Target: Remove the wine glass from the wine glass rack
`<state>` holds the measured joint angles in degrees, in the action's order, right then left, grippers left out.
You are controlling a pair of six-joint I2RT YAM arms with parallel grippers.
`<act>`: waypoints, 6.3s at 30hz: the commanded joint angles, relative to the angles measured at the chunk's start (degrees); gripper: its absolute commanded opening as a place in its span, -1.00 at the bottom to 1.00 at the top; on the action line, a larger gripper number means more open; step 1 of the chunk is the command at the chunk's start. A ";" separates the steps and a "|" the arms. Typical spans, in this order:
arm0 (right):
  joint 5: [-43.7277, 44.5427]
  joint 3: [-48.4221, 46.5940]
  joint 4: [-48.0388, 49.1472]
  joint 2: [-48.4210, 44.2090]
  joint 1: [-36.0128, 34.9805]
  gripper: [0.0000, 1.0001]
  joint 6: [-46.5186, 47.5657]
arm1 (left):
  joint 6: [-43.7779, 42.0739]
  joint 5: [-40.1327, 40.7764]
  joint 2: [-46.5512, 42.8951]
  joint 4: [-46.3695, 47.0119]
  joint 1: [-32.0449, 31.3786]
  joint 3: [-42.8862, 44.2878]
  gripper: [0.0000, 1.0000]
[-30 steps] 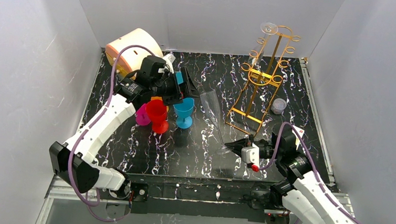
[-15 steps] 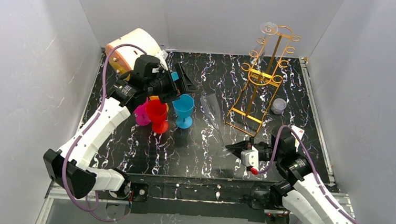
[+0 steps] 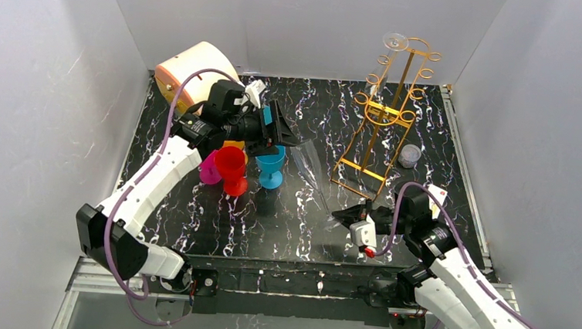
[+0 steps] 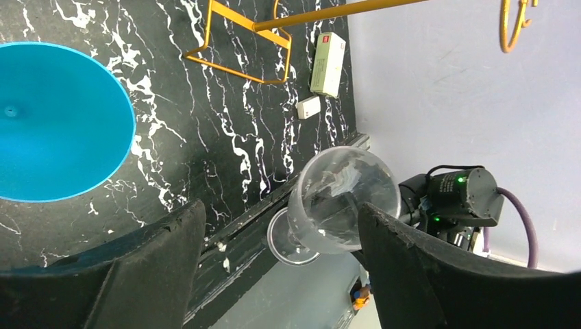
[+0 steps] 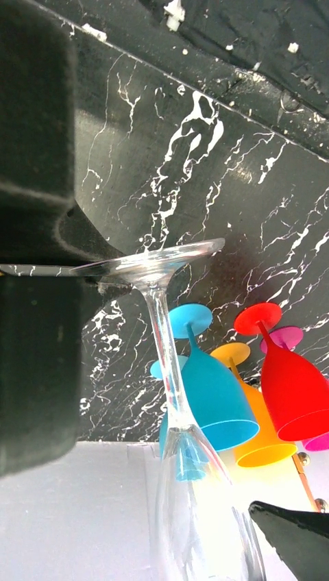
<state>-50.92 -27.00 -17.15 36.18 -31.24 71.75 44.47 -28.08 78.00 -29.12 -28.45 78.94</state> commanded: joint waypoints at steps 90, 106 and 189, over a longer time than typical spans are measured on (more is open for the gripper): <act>15.91 -1.86 2.58 -3.03 -6.46 -0.15 13.17 | -26.27 1.53 4.44 -24.75 -1.61 16.99 -1.00; 16.84 -0.46 5.50 -6.02 -6.46 -0.10 3.72 | -26.53 2.64 2.30 -24.58 -2.22 15.03 -1.00; 79.29 -23.81 -25.20 11.64 14.45 0.97 -112.00 | -22.38 45.73 -6.13 -33.66 -9.15 -1.97 -0.76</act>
<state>39.33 -49.89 -47.72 48.12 -28.99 -45.76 21.34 17.52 71.81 -61.41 -37.32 74.65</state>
